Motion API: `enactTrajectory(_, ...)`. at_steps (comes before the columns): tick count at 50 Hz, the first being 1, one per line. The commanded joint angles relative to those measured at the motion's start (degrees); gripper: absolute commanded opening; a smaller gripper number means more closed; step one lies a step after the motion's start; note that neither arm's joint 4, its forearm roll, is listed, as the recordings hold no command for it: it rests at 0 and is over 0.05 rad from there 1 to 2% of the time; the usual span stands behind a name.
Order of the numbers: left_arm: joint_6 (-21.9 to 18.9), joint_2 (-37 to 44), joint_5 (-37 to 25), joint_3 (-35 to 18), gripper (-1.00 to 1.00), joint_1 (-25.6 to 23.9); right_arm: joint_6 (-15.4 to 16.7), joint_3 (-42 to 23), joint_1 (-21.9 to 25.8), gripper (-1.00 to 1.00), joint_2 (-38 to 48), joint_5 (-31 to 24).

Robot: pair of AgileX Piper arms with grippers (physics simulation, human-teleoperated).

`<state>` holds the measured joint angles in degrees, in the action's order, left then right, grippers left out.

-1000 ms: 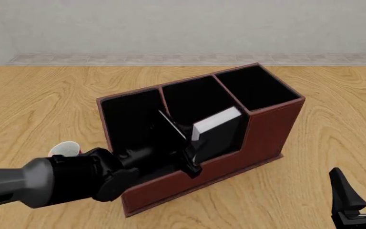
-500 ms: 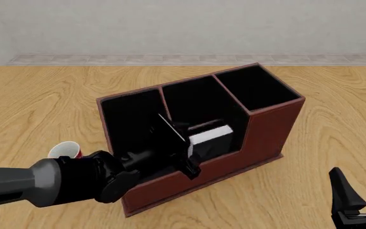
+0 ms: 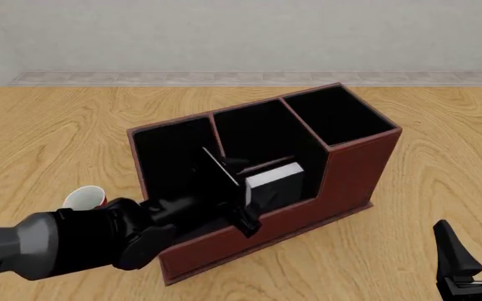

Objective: Pick up the book and place it in the back compartment of the caddy.

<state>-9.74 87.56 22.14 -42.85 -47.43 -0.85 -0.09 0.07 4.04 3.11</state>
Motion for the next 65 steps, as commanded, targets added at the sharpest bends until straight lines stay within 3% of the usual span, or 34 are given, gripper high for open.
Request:
enactTrajectory(1, 0.1, -2.6, -1.4, 1.1, 1.00, -0.1, 0.0, 0.0, 0.0, 1.00, 0.1, 0.2)
enactTrajectory(32, -0.3, -15.7, -2.6, 9.3, 1.00, 0.9, 0.0, 0.0, 0.0, 1.00, -0.4, -0.4)
enactTrajectory(35, -0.2, -17.6, -3.2, 9.8, 1.00, 1.8, 0.0, 0.0, 0.0, 1.00, -0.4, -0.4)
enactTrajectory(36, -0.9, -18.8, -3.5, 10.3, 1.00, 4.3, 0.0, 0.0, 0.0, 1.00, -0.4, -0.4)
enactTrajectory(43, -0.9, -22.8, -4.9, 11.9, 1.00, 5.5, 0.0, 0.0, 0.0, 1.00, -0.4, -0.4)
enactTrajectory(47, 0.5, -29.1, -7.7, 13.3, 1.00, 7.3, 0.0, 0.0, 0.0, 1.00, -0.4, -0.4)
enactTrajectory(55, -0.6, -40.3, -14.9, 17.5, 1.00, 7.9, 0.0, 0.0, 0.0, 1.00, -0.4, -0.4)
enactTrajectory(65, 1.3, -55.8, -25.9, 20.2, 1.00, 14.9, 0.0, 0.0, 0.0, 1.00, -0.3, -0.4)
